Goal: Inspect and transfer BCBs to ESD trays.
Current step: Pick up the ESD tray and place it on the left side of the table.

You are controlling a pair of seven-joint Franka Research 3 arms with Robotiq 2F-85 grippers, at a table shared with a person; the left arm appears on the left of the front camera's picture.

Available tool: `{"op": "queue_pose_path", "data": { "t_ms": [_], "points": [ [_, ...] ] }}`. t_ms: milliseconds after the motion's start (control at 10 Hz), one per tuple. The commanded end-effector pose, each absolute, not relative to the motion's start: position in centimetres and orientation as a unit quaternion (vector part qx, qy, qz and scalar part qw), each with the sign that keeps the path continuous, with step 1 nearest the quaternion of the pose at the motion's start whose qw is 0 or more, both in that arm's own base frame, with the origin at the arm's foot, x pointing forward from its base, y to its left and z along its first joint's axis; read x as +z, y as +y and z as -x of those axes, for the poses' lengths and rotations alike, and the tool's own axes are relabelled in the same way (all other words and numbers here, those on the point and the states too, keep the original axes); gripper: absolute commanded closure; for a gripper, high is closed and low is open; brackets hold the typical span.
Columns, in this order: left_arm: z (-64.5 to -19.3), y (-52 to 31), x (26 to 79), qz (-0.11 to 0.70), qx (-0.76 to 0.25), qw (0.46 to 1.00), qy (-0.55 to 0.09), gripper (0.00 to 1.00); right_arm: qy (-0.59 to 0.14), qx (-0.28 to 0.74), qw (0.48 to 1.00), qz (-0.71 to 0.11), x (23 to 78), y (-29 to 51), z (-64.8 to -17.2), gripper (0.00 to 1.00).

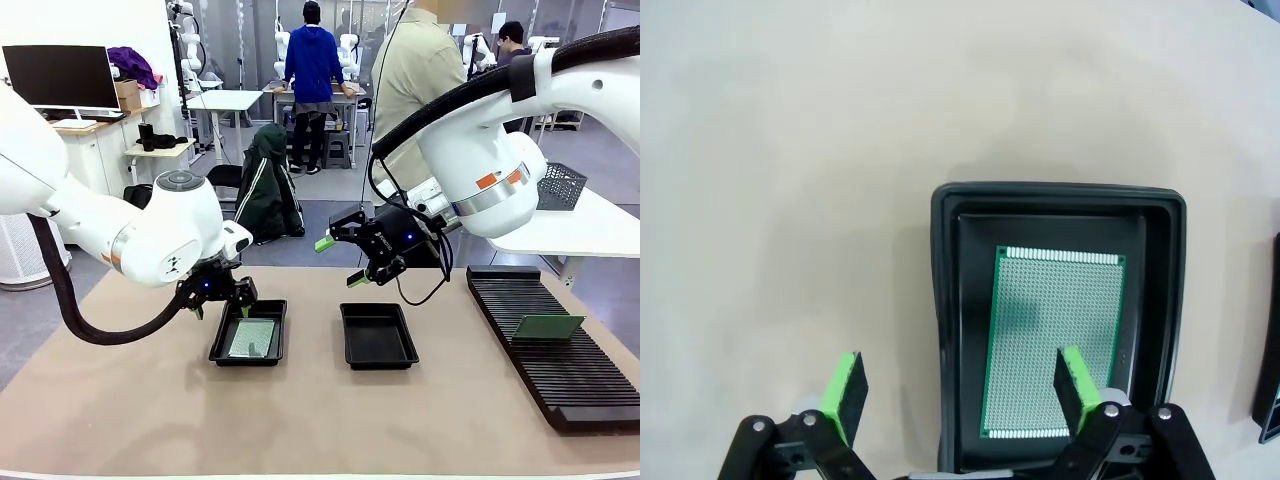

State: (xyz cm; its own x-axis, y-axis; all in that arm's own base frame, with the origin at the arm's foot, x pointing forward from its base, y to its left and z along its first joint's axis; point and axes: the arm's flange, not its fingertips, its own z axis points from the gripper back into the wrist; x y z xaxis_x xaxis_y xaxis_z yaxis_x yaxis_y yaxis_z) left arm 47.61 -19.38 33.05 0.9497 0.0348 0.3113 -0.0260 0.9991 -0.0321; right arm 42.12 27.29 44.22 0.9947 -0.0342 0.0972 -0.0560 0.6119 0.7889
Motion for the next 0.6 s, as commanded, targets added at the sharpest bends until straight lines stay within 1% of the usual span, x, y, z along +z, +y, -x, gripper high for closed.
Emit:
{"op": "queue_pose_path", "data": {
  "t_ms": [0,400,500],
  "points": [
    [-48.4,-20.2,31.8,0.014,0.022,0.985,-0.168,0.00,-0.052,0.004,0.896,-0.440,44.2,27.4,-42.1,0.00],
    [-49.0,-19.7,30.6,0.017,0.020,0.987,-0.157,0.08,-0.052,0.004,0.896,-0.440,44.2,27.4,-42.1,0.00],
    [-49.0,-19.6,30.5,0.016,0.020,0.987,-0.156,0.12,-0.052,0.004,0.896,-0.440,44.2,27.4,-42.1,0.00]
  ]
}}
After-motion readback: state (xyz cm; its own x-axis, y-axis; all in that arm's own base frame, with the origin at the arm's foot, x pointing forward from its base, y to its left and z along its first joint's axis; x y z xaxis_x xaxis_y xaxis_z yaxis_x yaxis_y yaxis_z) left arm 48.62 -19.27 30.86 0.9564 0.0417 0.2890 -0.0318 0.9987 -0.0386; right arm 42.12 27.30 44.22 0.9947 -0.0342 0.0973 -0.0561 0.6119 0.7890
